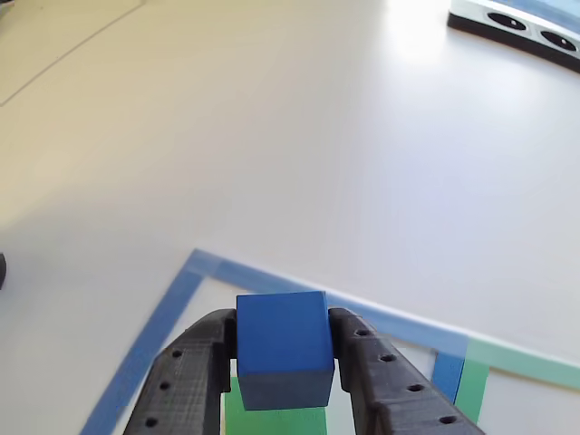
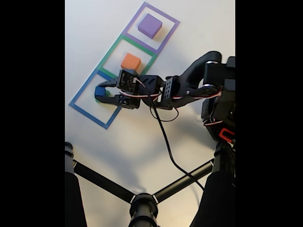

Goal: Tower of hanoi

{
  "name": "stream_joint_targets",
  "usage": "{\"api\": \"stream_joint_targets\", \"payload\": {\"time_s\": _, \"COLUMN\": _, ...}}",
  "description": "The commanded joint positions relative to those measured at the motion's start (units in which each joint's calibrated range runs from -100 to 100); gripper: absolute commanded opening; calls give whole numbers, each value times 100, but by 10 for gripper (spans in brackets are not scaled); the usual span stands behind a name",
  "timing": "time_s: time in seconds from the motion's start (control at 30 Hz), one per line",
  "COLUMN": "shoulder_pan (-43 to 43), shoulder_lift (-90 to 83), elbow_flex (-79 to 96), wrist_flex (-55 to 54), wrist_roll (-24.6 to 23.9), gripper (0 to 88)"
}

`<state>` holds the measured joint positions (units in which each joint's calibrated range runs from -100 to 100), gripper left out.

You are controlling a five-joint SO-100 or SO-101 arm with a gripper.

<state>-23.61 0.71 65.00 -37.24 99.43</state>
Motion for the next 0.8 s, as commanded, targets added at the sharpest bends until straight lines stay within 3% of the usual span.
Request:
{"api": "stream_joint_targets", "payload": {"time_s": 0.0, "shoulder_pan": 268, "shoulder_lift": -1834, "elbow_flex": -562, "wrist_flex": 2053, "wrist_roll": 57, "gripper": 1}}
{"api": "stream_joint_targets", "payload": {"time_s": 0.23, "shoulder_pan": 1130, "shoulder_lift": -3902, "elbow_flex": -1807, "wrist_flex": 6342, "wrist_roll": 57, "gripper": 1}}
{"api": "stream_joint_targets", "payload": {"time_s": 0.47, "shoulder_pan": 1870, "shoulder_lift": -4262, "elbow_flex": -4869, "wrist_flex": 10406, "wrist_roll": 57, "gripper": 1}}
{"api": "stream_joint_targets", "payload": {"time_s": 0.63, "shoulder_pan": 2548, "shoulder_lift": -4094, "elbow_flex": -6669, "wrist_flex": 12146, "wrist_roll": 57, "gripper": 1}}
{"api": "stream_joint_targets", "payload": {"time_s": 0.77, "shoulder_pan": 3196, "shoulder_lift": -4086, "elbow_flex": -7196, "wrist_flex": 12599, "wrist_roll": 57, "gripper": 1}}
